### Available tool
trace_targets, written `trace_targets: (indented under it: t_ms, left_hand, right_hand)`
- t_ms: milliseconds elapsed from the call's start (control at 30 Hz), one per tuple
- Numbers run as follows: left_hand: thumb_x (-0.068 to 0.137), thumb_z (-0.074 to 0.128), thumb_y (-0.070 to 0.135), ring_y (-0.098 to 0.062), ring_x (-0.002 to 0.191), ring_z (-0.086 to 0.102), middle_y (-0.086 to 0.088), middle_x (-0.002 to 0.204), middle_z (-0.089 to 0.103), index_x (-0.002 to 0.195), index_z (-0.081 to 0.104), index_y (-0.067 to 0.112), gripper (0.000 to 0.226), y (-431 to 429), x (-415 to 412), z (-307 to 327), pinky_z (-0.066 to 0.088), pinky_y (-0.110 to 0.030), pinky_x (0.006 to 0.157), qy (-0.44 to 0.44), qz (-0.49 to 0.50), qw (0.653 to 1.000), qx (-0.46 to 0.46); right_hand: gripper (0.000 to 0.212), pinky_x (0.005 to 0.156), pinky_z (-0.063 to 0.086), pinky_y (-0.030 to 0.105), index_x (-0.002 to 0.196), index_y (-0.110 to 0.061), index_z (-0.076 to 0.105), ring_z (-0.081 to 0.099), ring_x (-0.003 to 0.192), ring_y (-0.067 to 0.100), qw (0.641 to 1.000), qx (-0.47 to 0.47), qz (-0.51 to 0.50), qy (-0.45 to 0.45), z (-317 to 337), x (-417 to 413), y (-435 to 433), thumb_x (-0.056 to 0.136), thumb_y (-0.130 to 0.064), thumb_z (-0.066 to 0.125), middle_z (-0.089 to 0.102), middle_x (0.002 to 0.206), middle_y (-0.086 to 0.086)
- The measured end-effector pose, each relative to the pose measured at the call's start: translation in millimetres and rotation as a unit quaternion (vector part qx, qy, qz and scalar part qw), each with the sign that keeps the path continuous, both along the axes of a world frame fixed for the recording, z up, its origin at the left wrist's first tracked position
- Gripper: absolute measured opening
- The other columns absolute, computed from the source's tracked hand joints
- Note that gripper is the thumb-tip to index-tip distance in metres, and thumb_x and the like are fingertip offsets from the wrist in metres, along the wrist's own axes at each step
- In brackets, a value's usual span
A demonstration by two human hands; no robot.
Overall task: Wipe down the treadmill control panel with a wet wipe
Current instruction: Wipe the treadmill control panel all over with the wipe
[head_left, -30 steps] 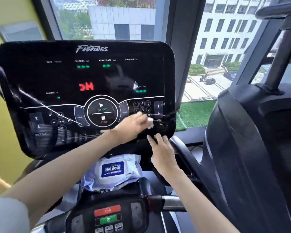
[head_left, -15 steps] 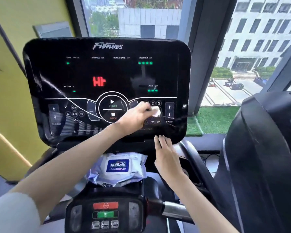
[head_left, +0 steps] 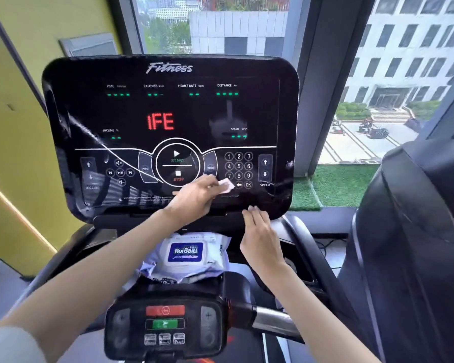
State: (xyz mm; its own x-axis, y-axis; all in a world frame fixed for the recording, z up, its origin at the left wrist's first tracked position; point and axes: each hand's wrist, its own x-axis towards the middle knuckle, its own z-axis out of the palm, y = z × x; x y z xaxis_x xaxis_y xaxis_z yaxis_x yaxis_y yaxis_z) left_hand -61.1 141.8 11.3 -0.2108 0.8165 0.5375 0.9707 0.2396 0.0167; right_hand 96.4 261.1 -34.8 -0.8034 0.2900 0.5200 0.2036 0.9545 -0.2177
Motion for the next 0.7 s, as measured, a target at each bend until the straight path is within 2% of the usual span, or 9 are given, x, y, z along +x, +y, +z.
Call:
trace_targets:
  t_ms: [67, 133, 200, 233, 333, 467, 633, 700]
  left_hand:
    - [0.067, 0.059, -0.018, -0.03, 0.072, 0.059, -0.013, 0.085, 0.058, 0.113, 0.064, 0.005, 0.052, 17.3, 17.4, -1.9, 0.055, -0.034, 0.056, -0.045, 0.024, 0.998, 0.039]
    - [0.064, 0.057, -0.02, -0.032, 0.072, 0.058, -0.014, 0.085, 0.057, 0.114, 0.063, 0.004, 0.055, 40.1, 33.3, -3.5, 0.055, -0.036, 0.058, -0.06, 0.003, 0.998, 0.021]
    - [0.064, 0.056, -0.02, -0.031, 0.075, 0.058, -0.014, 0.087, 0.056, 0.117, 0.06, 0.006, 0.06, 41.4, 33.6, -5.5, 0.055, -0.037, 0.058, -0.058, -0.001, 0.998, 0.007]
    - [0.065, 0.056, -0.02, -0.031, 0.075, 0.057, -0.013, 0.087, 0.056, 0.119, 0.058, 0.009, 0.061, 32.1, 29.0, -6.6, 0.055, -0.037, 0.057, -0.059, 0.011, 0.998, 0.009]
    - [0.07, 0.059, -0.019, -0.03, 0.072, 0.056, -0.014, 0.086, 0.055, 0.118, 0.05, 0.016, 0.061, -16.0, 9.7, -15.5, 0.053, -0.037, 0.051, -0.066, 0.075, 0.993, 0.065]
    - [0.075, 0.056, -0.016, -0.031, 0.069, 0.055, -0.016, 0.083, 0.056, 0.112, 0.059, 0.002, 0.041, -29.1, 7.6, -23.6, 0.052, -0.041, 0.054, -0.088, 0.142, 0.975, 0.144]
    - [0.07, 0.053, -0.019, -0.033, 0.071, 0.054, -0.017, 0.081, 0.053, 0.115, 0.046, 0.017, 0.058, 24.8, 33.9, -15.5, 0.053, -0.038, 0.054, -0.081, 0.033, 0.994, 0.065]
    - [0.071, 0.054, -0.019, -0.032, 0.072, 0.055, -0.016, 0.083, 0.054, 0.117, 0.046, 0.017, 0.059, 6.2, 22.5, -16.7, 0.052, -0.038, 0.051, -0.087, 0.05, 0.993, 0.06]
  right_hand:
    - [0.048, 0.083, 0.053, 0.034, 0.099, 0.006, 0.065, 0.063, 0.094, 0.033, 1.0, 0.003, -0.007, 0.006, -0.7, -2.0, -2.0, 0.052, 0.015, 0.064, 0.067, 0.098, 0.019]
    - [0.038, 0.081, 0.053, 0.034, 0.097, 0.005, 0.065, 0.063, 0.091, 0.032, 1.0, 0.011, -0.016, 0.018, 1.3, -2.5, -0.9, 0.061, 0.011, 0.054, 0.067, 0.095, 0.018]
    - [0.039, 0.076, 0.053, 0.033, 0.096, 0.004, 0.065, 0.062, 0.087, 0.031, 0.999, 0.022, -0.019, 0.024, 3.0, -3.0, -1.2, 0.067, 0.004, 0.038, 0.066, 0.092, 0.016]
    - [0.04, 0.074, 0.053, 0.032, 0.096, 0.004, 0.065, 0.062, 0.086, 0.031, 0.999, 0.022, -0.018, 0.025, 3.0, -2.7, -1.3, 0.068, 0.003, 0.036, 0.066, 0.091, 0.016]
    - [0.037, 0.072, 0.055, 0.034, 0.095, 0.006, 0.064, 0.062, 0.087, 0.033, 0.999, 0.008, -0.018, 0.032, 1.6, -1.8, -3.5, 0.06, 0.014, 0.055, 0.066, 0.092, 0.018]
    - [0.039, 0.072, 0.055, 0.035, 0.094, 0.006, 0.064, 0.063, 0.087, 0.034, 0.999, 0.012, -0.026, 0.023, 0.4, -4.7, -6.0, 0.056, 0.015, 0.063, 0.066, 0.091, 0.019]
    - [0.042, 0.069, 0.054, 0.033, 0.094, 0.005, 0.064, 0.062, 0.085, 0.033, 0.999, 0.042, -0.023, 0.022, 0.3, -3.3, -2.8, 0.053, 0.013, 0.063, 0.066, 0.091, 0.018]
    - [0.042, 0.068, 0.054, 0.033, 0.093, 0.005, 0.064, 0.062, 0.083, 0.033, 0.998, 0.048, -0.022, 0.021, 0.8, -2.9, -1.9, 0.052, 0.013, 0.064, 0.066, 0.09, 0.018]
